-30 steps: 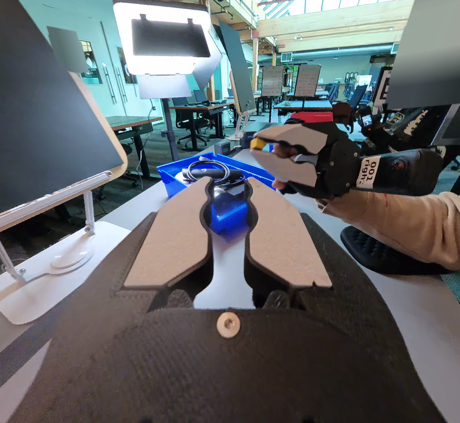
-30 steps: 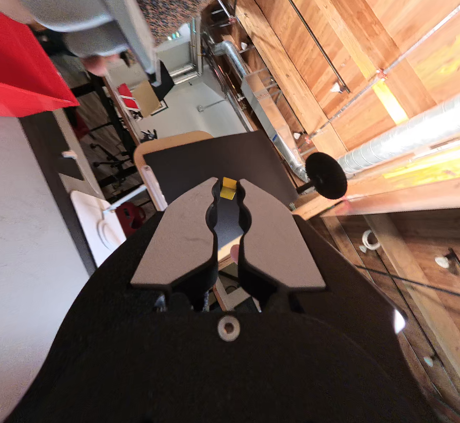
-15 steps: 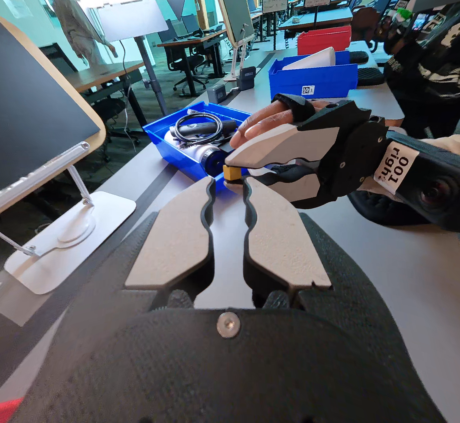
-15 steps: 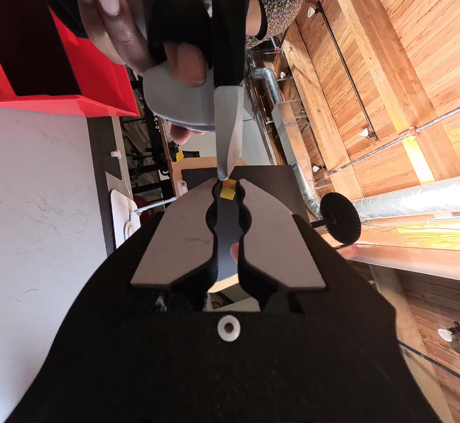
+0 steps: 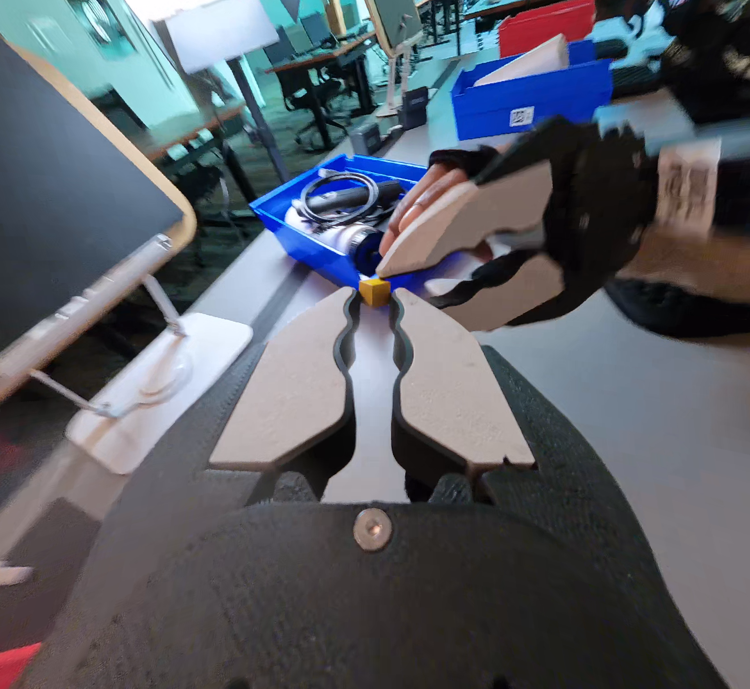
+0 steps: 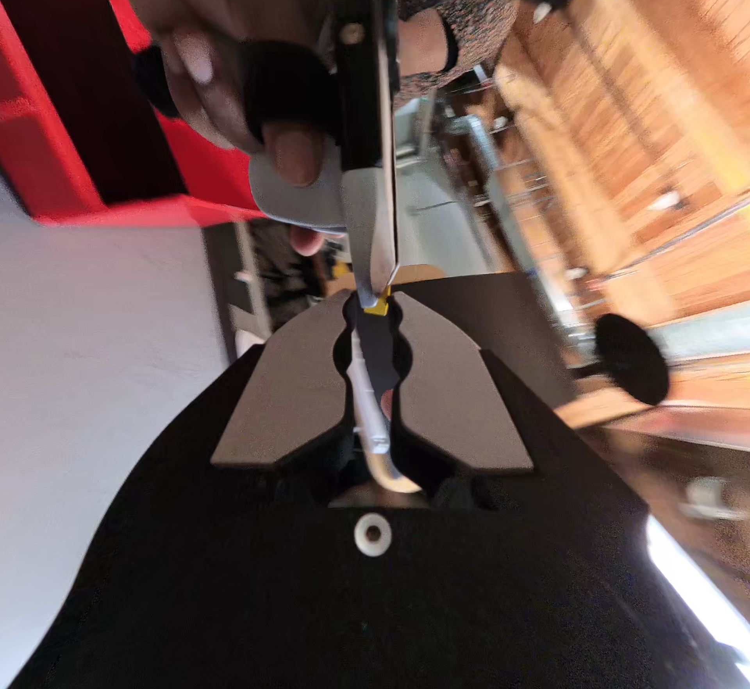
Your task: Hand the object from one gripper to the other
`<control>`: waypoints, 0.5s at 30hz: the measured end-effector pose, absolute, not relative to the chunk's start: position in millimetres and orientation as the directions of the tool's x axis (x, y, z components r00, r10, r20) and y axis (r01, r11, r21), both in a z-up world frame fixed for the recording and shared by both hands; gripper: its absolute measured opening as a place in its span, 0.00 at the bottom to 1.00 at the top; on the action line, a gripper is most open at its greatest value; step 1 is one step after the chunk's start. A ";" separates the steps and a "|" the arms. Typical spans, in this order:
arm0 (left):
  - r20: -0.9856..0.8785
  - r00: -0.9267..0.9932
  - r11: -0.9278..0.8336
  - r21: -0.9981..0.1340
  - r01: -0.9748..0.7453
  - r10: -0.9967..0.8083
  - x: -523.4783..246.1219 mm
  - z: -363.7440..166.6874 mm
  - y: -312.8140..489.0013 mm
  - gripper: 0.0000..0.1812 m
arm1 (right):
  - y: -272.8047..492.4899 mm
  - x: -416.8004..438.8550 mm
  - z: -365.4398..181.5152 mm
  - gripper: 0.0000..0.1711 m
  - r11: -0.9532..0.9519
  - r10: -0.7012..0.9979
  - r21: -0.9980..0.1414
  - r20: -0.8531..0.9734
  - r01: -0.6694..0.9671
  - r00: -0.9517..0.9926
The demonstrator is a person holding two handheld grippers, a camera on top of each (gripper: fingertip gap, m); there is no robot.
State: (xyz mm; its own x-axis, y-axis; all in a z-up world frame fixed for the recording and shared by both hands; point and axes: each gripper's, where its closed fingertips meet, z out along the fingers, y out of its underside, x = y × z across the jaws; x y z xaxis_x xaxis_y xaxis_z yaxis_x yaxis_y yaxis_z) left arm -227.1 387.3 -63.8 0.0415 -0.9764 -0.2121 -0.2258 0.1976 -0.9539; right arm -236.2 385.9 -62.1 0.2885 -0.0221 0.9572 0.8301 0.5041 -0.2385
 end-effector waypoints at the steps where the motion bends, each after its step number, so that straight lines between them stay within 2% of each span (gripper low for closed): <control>1: -0.293 0.067 0.272 -0.937 -0.218 -0.954 -229.6 -61.9 392.1 0.08 | 385.3 -236.7 -65.4 0.11 0.515 0.125 -0.371 0.924 0.773 0.361; 2: -0.377 0.109 0.349 -0.912 -0.217 -0.920 -232.2 -59.4 398.8 0.08 | 383.7 -236.1 -65.6 0.13 0.493 0.292 -0.537 0.843 0.685 0.451; 4: -0.512 0.160 0.477 -0.852 -0.214 -0.844 -235.7 -54.7 404.1 0.08 | 382.4 -231.4 -56.4 0.17 0.339 0.571 -0.837 0.546 0.430 0.613; 6: -0.598 0.189 0.566 -0.800 -0.201 -0.779 -235.0 -51.7 402.5 0.08 | 381.1 -229.6 -49.5 0.19 0.108 0.741 -0.978 0.197 0.177 0.642; 7: -0.632 0.187 0.600 -0.774 -0.203 -0.752 -233.3 -52.9 399.9 0.08 | 380.1 -229.8 -47.5 0.20 0.020 0.780 -0.996 0.071 0.089 0.622; 9: -0.685 0.179 0.657 -0.728 -0.197 -0.706 -229.1 -55.0 392.7 0.08 | 381.5 -229.3 -45.5 0.20 -0.043 0.793 -0.999 -0.029 0.008 0.608; 12: -0.735 0.165 0.706 -0.677 -0.208 -0.657 -224.1 -58.4 385.1 0.08 | 385.6 -232.0 -56.8 0.15 -0.061 0.781 -0.996 -0.011 0.059 0.624; 13: -0.745 0.163 0.715 -0.667 -0.209 -0.647 -223.6 -59.2 384.4 0.08 | 383.4 -234.0 -56.1 0.09 -0.065 0.793 -0.997 -0.023 0.047 0.609; 15: -0.732 0.139 0.709 -0.681 -0.181 -0.667 -223.1 -59.3 380.0 0.07 | 380.6 -233.4 -56.1 0.07 -0.072 0.809 -0.995 -0.019 0.067 0.587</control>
State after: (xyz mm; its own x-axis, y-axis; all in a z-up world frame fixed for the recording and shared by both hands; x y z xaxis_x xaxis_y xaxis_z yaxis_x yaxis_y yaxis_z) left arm -223.1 380.0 -59.3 0.1388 -0.6675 -0.7316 -0.1808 0.7092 -0.6814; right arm -233.4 380.6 -56.1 0.5874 0.8091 -0.0188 0.0671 -0.0719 -0.9952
